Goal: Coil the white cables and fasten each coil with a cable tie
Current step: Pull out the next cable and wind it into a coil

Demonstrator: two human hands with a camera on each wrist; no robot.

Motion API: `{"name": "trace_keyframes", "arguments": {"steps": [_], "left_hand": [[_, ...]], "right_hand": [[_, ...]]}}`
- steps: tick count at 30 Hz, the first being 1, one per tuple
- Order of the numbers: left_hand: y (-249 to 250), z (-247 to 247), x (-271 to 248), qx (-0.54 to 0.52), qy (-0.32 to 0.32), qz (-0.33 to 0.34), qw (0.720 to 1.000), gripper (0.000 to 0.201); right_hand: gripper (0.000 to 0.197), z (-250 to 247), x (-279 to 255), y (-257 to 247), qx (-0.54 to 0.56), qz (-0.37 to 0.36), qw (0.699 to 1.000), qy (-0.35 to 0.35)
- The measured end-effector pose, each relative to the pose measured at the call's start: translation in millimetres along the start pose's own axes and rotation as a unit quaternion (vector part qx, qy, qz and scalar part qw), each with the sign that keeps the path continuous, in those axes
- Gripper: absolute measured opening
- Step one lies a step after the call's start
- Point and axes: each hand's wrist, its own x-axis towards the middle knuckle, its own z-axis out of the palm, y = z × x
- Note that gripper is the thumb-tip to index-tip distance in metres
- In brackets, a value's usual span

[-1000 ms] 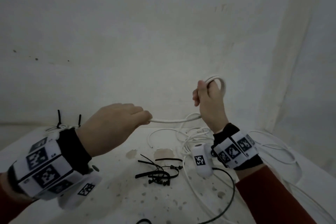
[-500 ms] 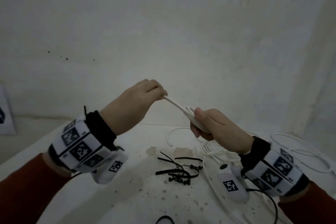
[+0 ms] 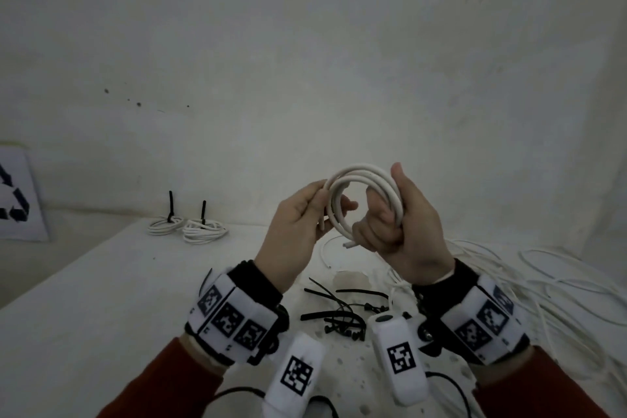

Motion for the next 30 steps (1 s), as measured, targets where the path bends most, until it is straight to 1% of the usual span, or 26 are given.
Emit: {"name": "trace_keyframes", "arguments": {"steps": [1, 3, 5, 7, 10, 12, 13, 15, 17, 18, 20, 21, 22, 23, 25, 26, 28, 30], "left_hand": [[0, 2, 1, -0.028, 0.004, -0.01, 1.0, 0.03], [-1, 5, 3, -0.051, 0.015, -0.024, 0.998, 0.033], [-2, 8, 4, -0.074, 0.024, -0.048, 0.996, 0.037], [-3, 9, 5, -0.114, 0.024, -0.076, 0.99, 0.04], [-4, 6, 6, -0.156, 0.028, -0.127, 0.979, 0.045], [-8, 0, 4, -0.163, 0.03, -0.165, 0.972, 0.045], [-10, -5, 2, -0.165, 0.028, -0.184, 0.969, 0.044], [-16, -16, -1, -0.161, 0.028, -0.214, 0.963, 0.042], [-22, -31, -5, -0.126, 0.043, -0.219, 0.967, 0.041], [-25, -39, -7, -0.099, 0.056, -0.214, 0.97, 0.041], [-32, -55, -12, -0.041, 0.079, -0.2, 0.976, 0.042], [-34, -63, -15, -0.016, 0.09, -0.196, 0.976, 0.042], [-37, -70, -17, 0.005, 0.102, -0.194, 0.976, 0.042], [-39, -77, -19, 0.024, 0.112, -0.192, 0.975, 0.042], [-42, -85, -22, 0.054, 0.126, -0.193, 0.972, 0.042], [-44, -88, -23, 0.067, 0.131, -0.193, 0.97, 0.042], [-46, -91, -24, 0.086, 0.138, -0.194, 0.967, 0.042], [-48, -92, -25, 0.09, 0.141, -0.197, 0.966, 0.043]], "right_hand": [[0.065, 3, 1, 2, 0.015, -0.006, 0.999, 0.029], [0.067, 8, 3, 7, 0.019, -0.021, 0.994, 0.108], [0.067, 14, 4, 13, 0.004, -0.036, 0.982, 0.188], [0.067, 17, 6, 19, -0.019, -0.052, 0.966, 0.253], [0.058, 19, 8, 29, -0.022, -0.049, 0.952, 0.301], [0.051, 19, 7, 37, -0.027, -0.027, 0.951, 0.306], [0.051, 20, 5, 40, -0.042, -0.013, 0.953, 0.299], [0.051, 17, 1, 50, -0.101, 0.013, 0.959, 0.263], [0.049, 9, -4, 62, -0.211, 0.04, 0.952, 0.218], [0.043, 4, -6, 69, -0.265, 0.065, 0.942, 0.194], [0.022, -7, -12, 78, -0.332, 0.148, 0.923, 0.129], [0.013, -12, -16, 81, -0.36, 0.183, 0.911, 0.081], [0.009, -16, -20, 83, -0.397, 0.205, 0.895, 0.02], [0.009, -19, -25, 83, -0.45, 0.212, 0.866, -0.053], [0.009, -19, -35, 83, -0.548, 0.191, 0.787, -0.21], [0.01, -18, -39, 83, -0.58, 0.179, 0.745, -0.276], [0.014, -13, -44, 84, -0.613, 0.171, 0.675, -0.374], [0.022, -9, -46, 90, -0.638, 0.165, 0.61, -0.44]]}}
